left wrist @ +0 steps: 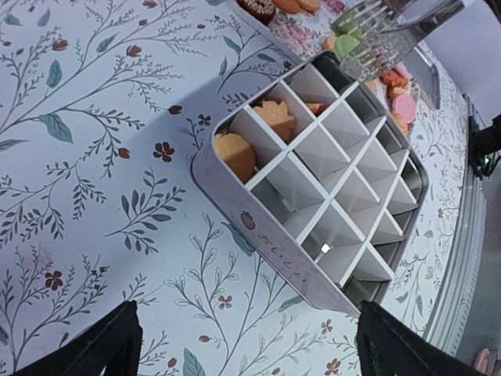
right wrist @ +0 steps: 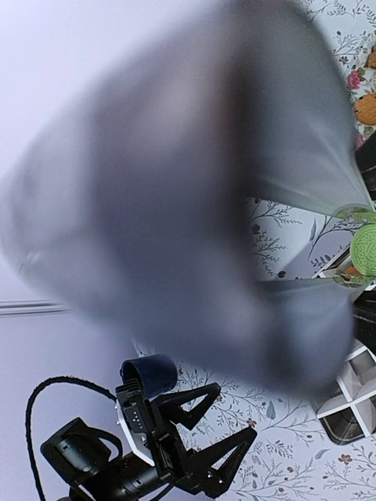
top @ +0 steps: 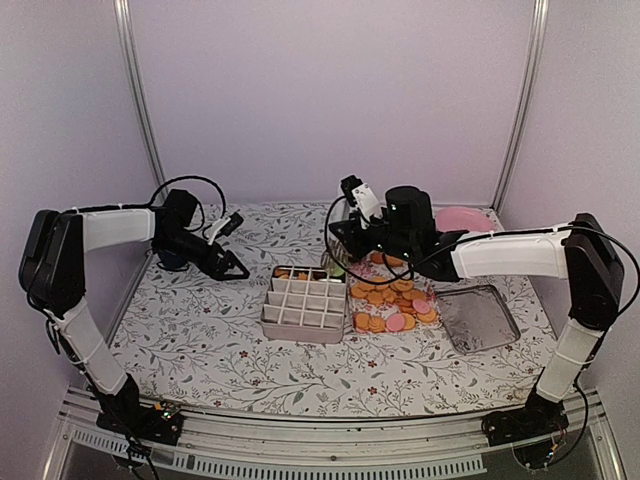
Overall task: Pack the cookies
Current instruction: Place the fake cookies in the empty pocket of the box, then pick up the fake cookies from the plate.
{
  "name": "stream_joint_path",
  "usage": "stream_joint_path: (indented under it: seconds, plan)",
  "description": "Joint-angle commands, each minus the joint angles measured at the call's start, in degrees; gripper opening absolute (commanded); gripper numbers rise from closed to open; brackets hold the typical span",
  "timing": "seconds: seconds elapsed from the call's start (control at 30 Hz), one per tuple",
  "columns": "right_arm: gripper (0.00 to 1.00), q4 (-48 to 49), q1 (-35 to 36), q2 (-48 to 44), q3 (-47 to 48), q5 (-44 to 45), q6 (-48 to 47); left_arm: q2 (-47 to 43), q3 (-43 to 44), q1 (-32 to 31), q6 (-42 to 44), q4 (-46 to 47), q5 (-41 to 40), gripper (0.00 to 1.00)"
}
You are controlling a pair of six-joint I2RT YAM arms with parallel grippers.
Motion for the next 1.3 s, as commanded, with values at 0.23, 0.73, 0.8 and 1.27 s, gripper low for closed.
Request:
stream_joint_path:
  seconds: [0.23, 0.73, 0.8, 1.27]
  plan:
    - [0.47, 1.3, -0.14, 0.32, 1.68, -0.31, -0.04, -1.93, -0.23, -0.29, 1.28, 0.57, 0.66, 0.96]
    - [0.45, 1.54, -3.49, -4.75, -1.36, 0.22, 1.1, -1.72, 0.25, -0.38, 1.31, -0.04, 1.05, 0.93]
    - [0.45, 1.66, -4.77, -6.67, -3.31, -0.47, 1.86, -1.61, 0.21, -0.4, 1.33, -0.05, 1.26, 0.93]
    - [0.44, 1.66, -7.85, -6.29, -9.13, -3.1, 4.74, -0.08, -2.11, -4.61, 1.73, 0.52, 1.39, 0.92]
